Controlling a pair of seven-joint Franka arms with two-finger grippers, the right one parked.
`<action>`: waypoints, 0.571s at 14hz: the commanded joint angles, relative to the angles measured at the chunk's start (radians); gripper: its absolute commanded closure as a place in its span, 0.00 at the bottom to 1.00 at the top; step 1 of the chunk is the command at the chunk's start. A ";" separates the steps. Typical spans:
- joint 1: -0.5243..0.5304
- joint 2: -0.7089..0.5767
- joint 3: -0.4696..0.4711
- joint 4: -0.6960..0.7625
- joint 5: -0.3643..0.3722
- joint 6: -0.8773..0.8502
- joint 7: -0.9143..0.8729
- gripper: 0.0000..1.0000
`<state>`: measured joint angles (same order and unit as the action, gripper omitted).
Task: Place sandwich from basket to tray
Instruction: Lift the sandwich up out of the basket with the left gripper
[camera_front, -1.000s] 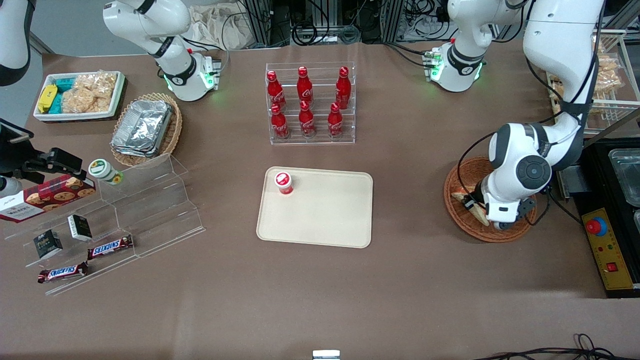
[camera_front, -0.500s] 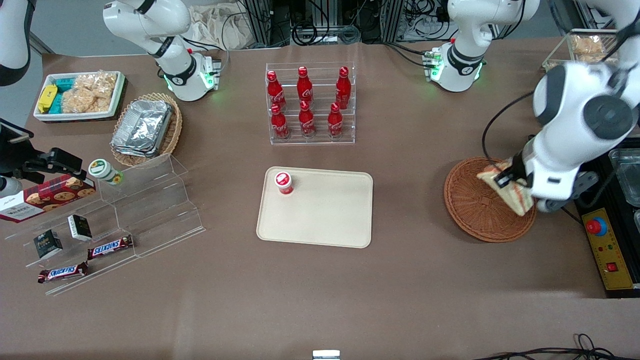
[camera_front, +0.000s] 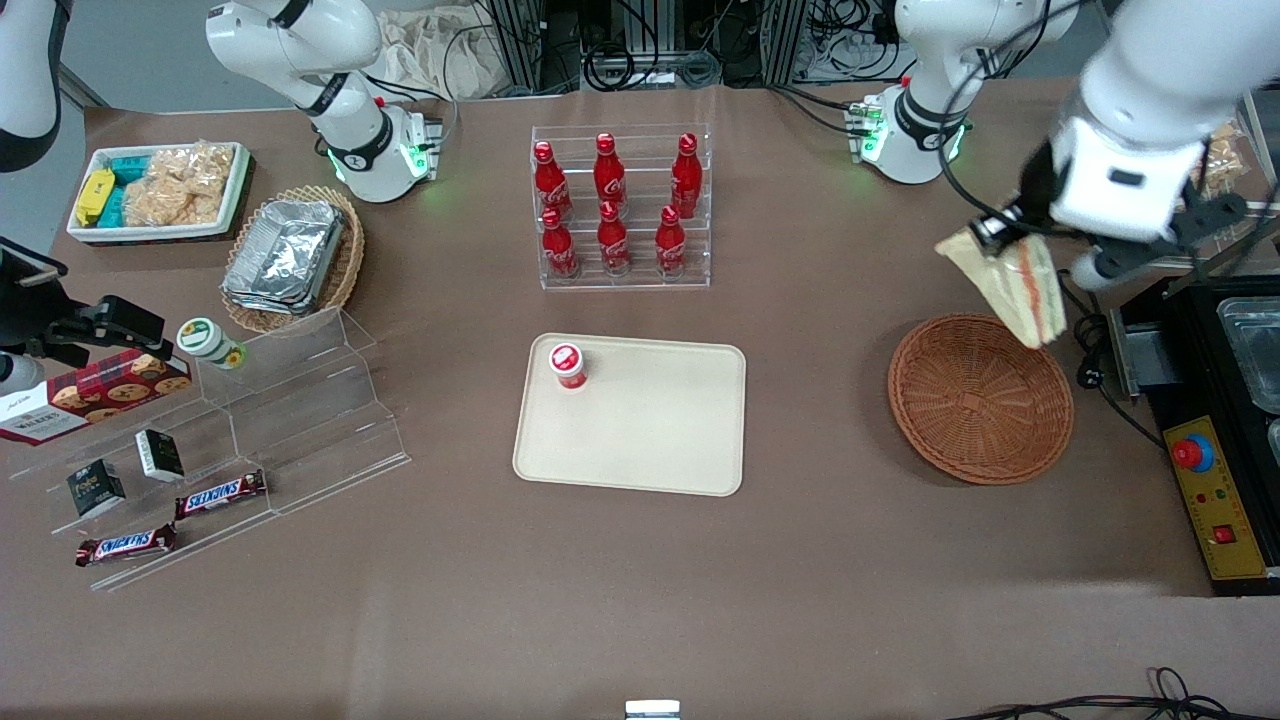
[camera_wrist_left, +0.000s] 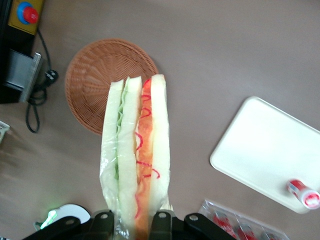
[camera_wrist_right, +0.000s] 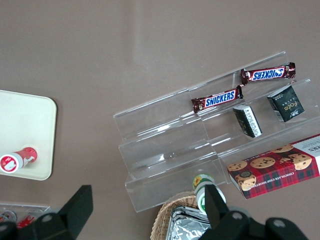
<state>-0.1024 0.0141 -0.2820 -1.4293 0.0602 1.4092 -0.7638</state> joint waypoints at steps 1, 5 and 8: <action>0.004 0.036 -0.152 0.061 -0.007 -0.035 -0.115 0.80; 0.003 0.171 -0.341 0.050 0.004 0.078 -0.183 0.79; -0.069 0.340 -0.361 0.047 0.064 0.184 -0.180 0.79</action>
<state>-0.1319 0.2238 -0.6293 -1.4240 0.0737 1.5573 -0.9390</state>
